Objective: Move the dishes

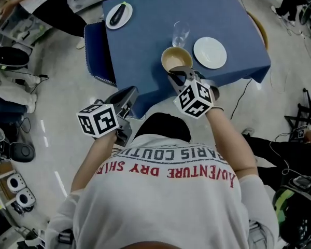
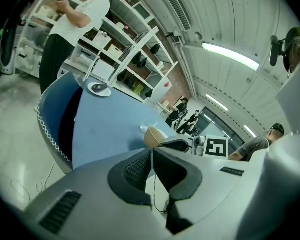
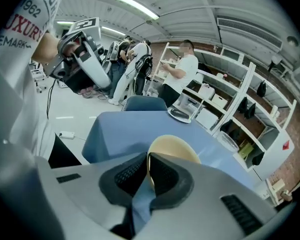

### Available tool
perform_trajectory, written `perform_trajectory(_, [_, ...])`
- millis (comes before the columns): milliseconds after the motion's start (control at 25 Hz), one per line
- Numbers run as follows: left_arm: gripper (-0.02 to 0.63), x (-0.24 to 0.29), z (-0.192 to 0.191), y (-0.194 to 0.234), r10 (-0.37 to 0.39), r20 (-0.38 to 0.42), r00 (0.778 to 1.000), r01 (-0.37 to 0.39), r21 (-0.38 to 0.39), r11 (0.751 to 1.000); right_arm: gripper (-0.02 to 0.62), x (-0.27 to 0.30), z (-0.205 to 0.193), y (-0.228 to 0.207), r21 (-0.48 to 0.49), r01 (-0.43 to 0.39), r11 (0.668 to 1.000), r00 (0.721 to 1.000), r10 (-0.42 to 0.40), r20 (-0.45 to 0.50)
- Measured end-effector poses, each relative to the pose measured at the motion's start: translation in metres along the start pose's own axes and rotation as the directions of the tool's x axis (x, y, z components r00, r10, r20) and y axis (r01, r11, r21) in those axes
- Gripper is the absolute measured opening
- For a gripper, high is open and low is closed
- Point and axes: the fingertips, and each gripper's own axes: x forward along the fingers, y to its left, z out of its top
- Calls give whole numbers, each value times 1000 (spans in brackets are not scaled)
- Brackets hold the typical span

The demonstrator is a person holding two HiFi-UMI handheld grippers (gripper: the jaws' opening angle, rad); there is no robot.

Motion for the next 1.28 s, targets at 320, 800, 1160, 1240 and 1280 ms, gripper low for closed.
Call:
perform_trajectory(320, [37, -23, 3, 12, 38, 35, 999, -37, -38, 999, 34, 20, 2, 21, -57, -30, 998, 999, 29, -27])
perform_trajectory(800, [37, -20, -2, -8, 32, 7, 999, -32, 13, 999, 193, -4, 11, 25, 71, -107, 992, 992, 102, 77])
perform_trajectory(1160, [37, 6, 17, -49, -46, -13, 999, 47, 108, 993, 199, -74, 26, -8, 397, -206, 895, 939, 66, 338])
perform_trajectory(1240, [37, 7, 19, -64, -76, -13, 997, 77, 142, 987, 145, -98, 28, -11, 441, -211, 872, 923, 30, 382])
perform_trajectory(1280, [37, 6, 22, -72, -92, -11, 996, 93, 157, 983, 122, -109, 30, -14, 465, -210, 860, 916, 7, 401])
